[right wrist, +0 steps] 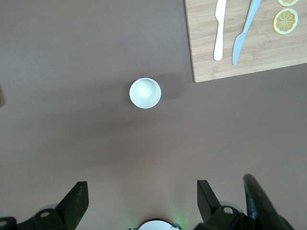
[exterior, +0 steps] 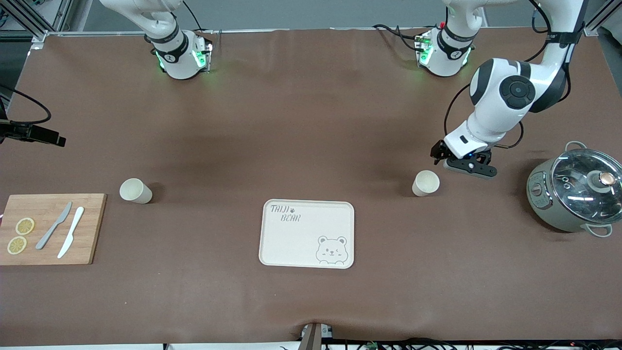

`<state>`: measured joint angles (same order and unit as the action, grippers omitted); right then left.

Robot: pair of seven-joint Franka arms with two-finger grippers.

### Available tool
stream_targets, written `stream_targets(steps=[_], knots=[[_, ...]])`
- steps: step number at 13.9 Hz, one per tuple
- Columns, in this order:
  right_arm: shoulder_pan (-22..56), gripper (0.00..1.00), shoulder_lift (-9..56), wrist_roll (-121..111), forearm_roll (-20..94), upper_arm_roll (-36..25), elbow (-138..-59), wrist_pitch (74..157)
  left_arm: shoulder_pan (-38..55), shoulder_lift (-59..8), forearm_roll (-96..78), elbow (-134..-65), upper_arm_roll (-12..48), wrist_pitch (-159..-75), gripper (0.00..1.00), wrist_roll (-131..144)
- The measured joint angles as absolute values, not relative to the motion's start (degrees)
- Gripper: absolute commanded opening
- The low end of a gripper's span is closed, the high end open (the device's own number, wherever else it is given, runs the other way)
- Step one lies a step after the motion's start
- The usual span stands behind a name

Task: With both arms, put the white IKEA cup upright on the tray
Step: 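Lower the left gripper over one white cup while the right gripper reaches another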

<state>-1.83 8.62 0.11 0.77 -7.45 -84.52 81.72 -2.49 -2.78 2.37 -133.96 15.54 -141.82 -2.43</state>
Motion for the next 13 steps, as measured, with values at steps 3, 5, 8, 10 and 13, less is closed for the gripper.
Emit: stream_targets(steps=[3, 5, 8, 10, 13], knots=[[-1.8, 1.00, 10.3, 0.1, -1.1, -7.4, -84.7, 83.1, -2.5, -6.4, 2.4, -134.8, 15.5, -147.2, 1.00, -2.5], [-1.8, 1.00, 12.2, 0.1, -1.2, -7.4, -84.9, 84.6, -2.5, -9.0, 2.4, -134.8, 15.5, -150.5, 1.00, -3.0], [-1.9, 1.00, 14.8, 0.1, -1.3, -7.4, -86.1, 87.8, -2.6, -12.2, 2.4, -134.3, 15.5, -154.0, 1.00, -3.3], [-2.2, 1.00, 15.6, 0.1, -1.3, -7.5, -88.2, 90.4, -2.6, -13.2, 2.4, -133.0, 15.5, -154.2, 1.00, -3.3], [-2.6, 1.00, 15.7, 0.1, -1.3, -7.4, -91.5, 94.7, -2.6, -13.9, 2.4, -131.6, 15.5, -154.2, 1.00, -3.4]])
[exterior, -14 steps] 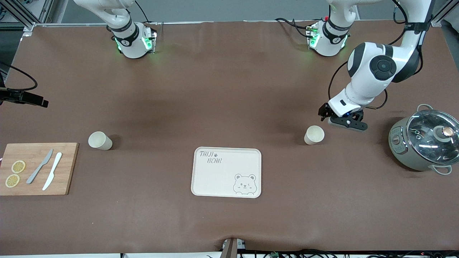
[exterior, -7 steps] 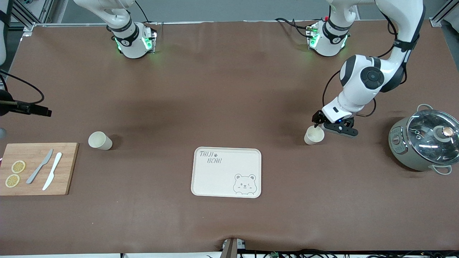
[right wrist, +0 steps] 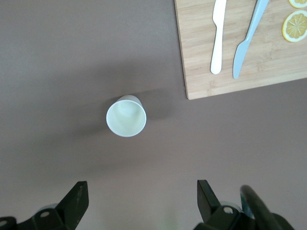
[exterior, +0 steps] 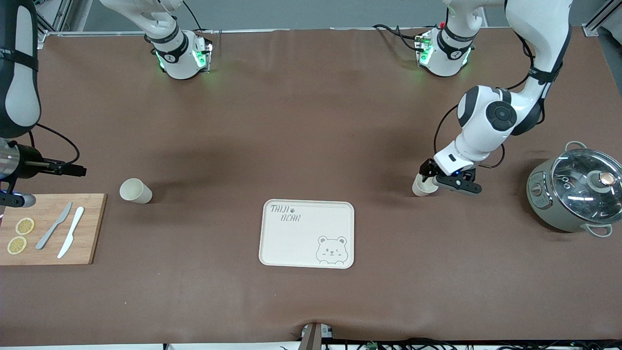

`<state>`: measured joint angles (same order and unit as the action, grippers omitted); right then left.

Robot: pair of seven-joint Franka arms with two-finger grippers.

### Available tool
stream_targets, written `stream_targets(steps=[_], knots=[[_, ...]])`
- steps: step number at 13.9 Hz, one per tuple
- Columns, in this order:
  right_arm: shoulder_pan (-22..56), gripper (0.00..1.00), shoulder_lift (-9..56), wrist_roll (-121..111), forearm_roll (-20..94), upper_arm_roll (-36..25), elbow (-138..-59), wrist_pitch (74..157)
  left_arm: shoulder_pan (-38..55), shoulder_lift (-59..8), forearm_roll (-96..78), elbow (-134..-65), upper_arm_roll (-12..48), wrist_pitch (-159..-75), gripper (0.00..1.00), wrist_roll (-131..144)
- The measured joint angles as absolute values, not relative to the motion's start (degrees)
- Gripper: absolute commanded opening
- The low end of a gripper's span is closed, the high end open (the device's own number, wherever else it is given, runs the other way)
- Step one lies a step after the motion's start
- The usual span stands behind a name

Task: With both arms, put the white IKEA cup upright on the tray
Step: 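Lower the left gripper over one white cup while the right gripper reaches another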

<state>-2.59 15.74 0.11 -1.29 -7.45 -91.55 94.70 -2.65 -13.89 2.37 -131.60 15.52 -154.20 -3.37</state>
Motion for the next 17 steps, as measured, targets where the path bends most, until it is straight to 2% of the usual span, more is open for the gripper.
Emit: stream_targets(steps=[9, 16, 17], knots=[[-2.6, 1.00, 15.8, 0.1, -1.3, -7.4, -102.0, 107.0, -4.6, -16.9, 2.4, -130.2, 15.4, -154.2, 1.00, -5.6], [-2.6, 1.00, 15.8, 0.1, -1.3, -7.3, -105.3, 110.6, -4.5, -21.0, 2.4, -130.2, 15.4, -158.6, 0.98, -5.6], [-2.6, 1.00, 15.8, 0.1, -1.3, -7.3, -106.2, 111.9, -4.5, -21.1, 2.4, -130.2, 15.5, -158.6, 0.41, -5.6]])
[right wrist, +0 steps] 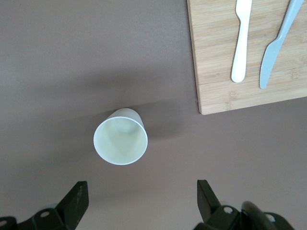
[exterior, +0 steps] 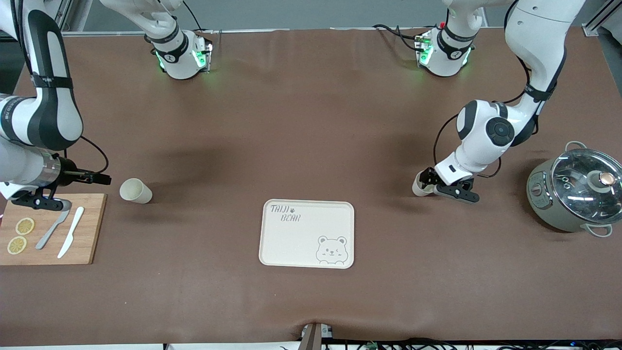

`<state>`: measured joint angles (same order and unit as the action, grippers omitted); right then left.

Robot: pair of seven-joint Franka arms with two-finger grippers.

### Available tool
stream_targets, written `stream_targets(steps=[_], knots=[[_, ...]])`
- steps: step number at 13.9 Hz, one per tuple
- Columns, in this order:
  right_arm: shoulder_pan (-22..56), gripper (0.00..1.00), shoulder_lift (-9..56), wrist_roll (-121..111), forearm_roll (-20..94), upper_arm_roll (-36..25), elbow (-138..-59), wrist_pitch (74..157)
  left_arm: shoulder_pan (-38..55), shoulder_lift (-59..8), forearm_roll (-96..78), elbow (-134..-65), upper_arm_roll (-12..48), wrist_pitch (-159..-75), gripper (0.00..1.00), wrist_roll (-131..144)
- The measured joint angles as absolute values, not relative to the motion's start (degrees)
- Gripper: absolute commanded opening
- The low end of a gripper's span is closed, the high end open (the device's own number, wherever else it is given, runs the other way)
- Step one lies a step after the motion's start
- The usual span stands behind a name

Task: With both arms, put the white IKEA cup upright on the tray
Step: 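Close both grippers on the rims of their white cups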

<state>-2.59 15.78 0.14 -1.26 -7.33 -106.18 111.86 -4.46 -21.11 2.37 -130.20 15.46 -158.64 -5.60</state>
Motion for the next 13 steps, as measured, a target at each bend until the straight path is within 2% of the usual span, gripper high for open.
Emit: stream_targets(steps=[1, 13], knots=[[-2.6, 1.00, 15.8, 0.1, -1.3, -7.3, -107.3, 113.2, -4.4, -21.1, 2.4, -130.2, 15.5, -158.7, 0.00, -5.6], [-2.6, 1.00, 15.8, 0.1, -1.3, -7.3, -114.5, 123.2, -4.3, -21.1, 2.4, -128.7, 15.7, -158.8, 0.00, -4.0]])
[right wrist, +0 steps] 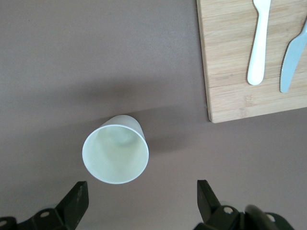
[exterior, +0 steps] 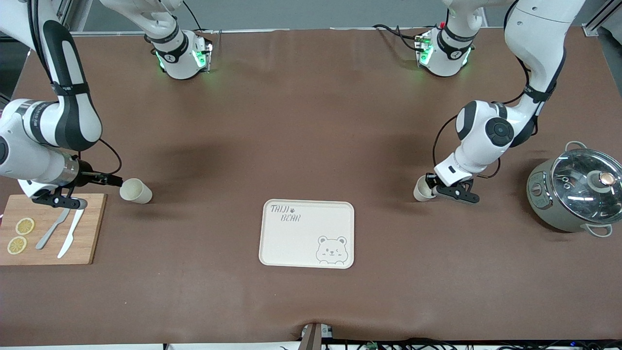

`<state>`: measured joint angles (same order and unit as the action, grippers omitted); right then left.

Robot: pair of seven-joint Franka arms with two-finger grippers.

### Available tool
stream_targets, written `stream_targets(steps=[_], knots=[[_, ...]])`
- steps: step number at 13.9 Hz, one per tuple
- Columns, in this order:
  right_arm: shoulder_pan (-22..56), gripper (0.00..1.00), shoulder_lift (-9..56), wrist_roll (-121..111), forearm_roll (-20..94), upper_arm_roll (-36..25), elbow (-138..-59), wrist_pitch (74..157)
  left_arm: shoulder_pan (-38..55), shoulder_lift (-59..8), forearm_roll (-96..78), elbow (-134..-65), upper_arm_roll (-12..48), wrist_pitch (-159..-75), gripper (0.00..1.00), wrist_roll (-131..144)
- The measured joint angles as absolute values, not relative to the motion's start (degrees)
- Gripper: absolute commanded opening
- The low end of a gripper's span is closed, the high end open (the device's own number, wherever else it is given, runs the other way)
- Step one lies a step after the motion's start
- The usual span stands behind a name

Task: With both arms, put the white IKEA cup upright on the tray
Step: 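Close both grippers on the rims of their white cups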

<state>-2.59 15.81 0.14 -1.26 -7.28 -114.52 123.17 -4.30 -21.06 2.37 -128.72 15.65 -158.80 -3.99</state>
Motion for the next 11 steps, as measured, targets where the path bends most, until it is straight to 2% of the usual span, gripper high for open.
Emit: stream_targets(steps=[3, 6, 10, 11], knots=[[-2.6, 1.00, 16.2, 0.2, -1.3, -7.3, -117.7, 128.5, -3.5, -21.1, 2.4, -125.5, 15.7, -156.0, 0.00, -1.9], [-2.6, 1.00, 17.3, 0.2, -1.3, -7.3, -118.4, 130.1, -0.8, -21.1, 2.4, -120.4, 15.9, -150.7, 0.00, 1.9], [-2.6, 0.80, 17.9, 0.2, -1.3, -7.3, -121.2, 135.3, 3.7, -22.3, 2.4, -111.1, 15.9, -141.1, 0.00, 8.5], [-2.6, 0.71, 18.2, 0.2, -1.3, -7.3, -121.8, 136.7, 4.7, -23.3, 2.4, -108.7, 15.9, -139.7, 0.00, 9.7]])
